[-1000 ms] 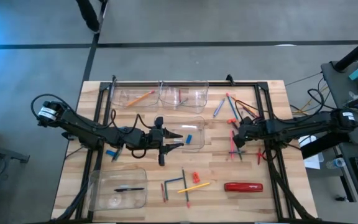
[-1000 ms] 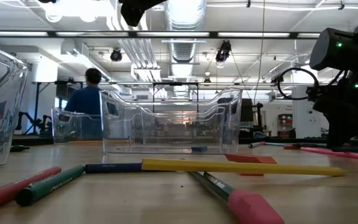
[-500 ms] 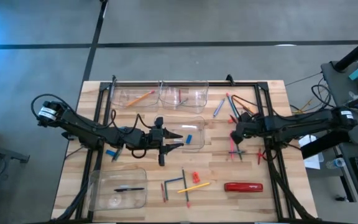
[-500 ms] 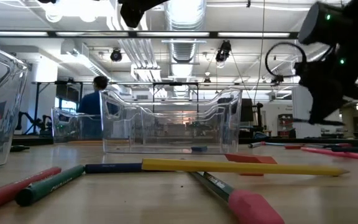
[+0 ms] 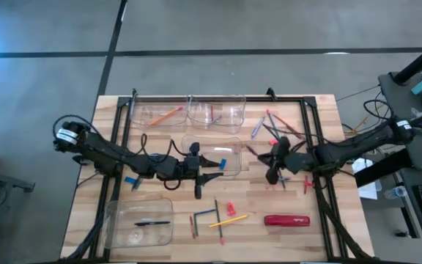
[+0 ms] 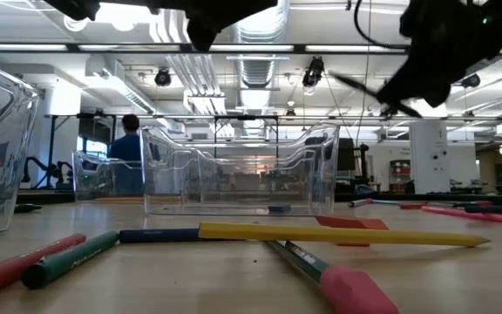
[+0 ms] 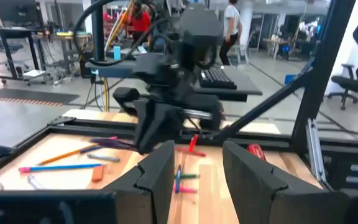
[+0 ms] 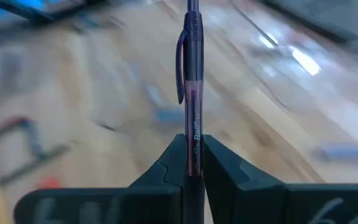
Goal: Sort crayons/erasers/pens/pencils in bins
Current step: Put the violet pen into the bottom transparent bin
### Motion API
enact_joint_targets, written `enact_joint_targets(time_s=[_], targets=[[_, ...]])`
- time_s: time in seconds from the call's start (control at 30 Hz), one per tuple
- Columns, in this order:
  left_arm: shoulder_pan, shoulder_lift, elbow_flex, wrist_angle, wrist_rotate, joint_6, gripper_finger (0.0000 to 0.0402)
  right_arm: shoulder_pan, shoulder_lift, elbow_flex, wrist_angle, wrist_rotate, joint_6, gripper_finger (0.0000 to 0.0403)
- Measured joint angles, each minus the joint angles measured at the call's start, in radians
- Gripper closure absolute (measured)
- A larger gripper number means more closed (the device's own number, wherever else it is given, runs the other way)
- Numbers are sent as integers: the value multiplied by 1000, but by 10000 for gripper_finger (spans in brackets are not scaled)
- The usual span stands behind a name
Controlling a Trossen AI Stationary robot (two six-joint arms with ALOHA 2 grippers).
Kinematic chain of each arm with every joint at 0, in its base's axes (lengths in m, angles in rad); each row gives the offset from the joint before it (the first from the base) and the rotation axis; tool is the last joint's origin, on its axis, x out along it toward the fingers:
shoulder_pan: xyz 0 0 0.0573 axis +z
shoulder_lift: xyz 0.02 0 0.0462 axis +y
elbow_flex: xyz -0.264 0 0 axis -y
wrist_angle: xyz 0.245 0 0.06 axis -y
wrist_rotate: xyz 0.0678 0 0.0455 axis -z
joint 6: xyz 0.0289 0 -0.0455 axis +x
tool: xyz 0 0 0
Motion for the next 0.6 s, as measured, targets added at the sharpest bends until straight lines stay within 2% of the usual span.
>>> enact_joint_targets(time_s=[0.13,0.23,0.37,0.6], targets=[[3,50,22,37,3,0,271,77,6,-27,215,0,-125,376],[10,91,52,37,2,0,249,124,19,-35,331,-1,-205,376],[22,158,112,37,2,-30,209,163,30,-37,419,-3,-261,376],[36,283,250,37,1,-51,153,178,63,-39,459,-3,-277,376]])
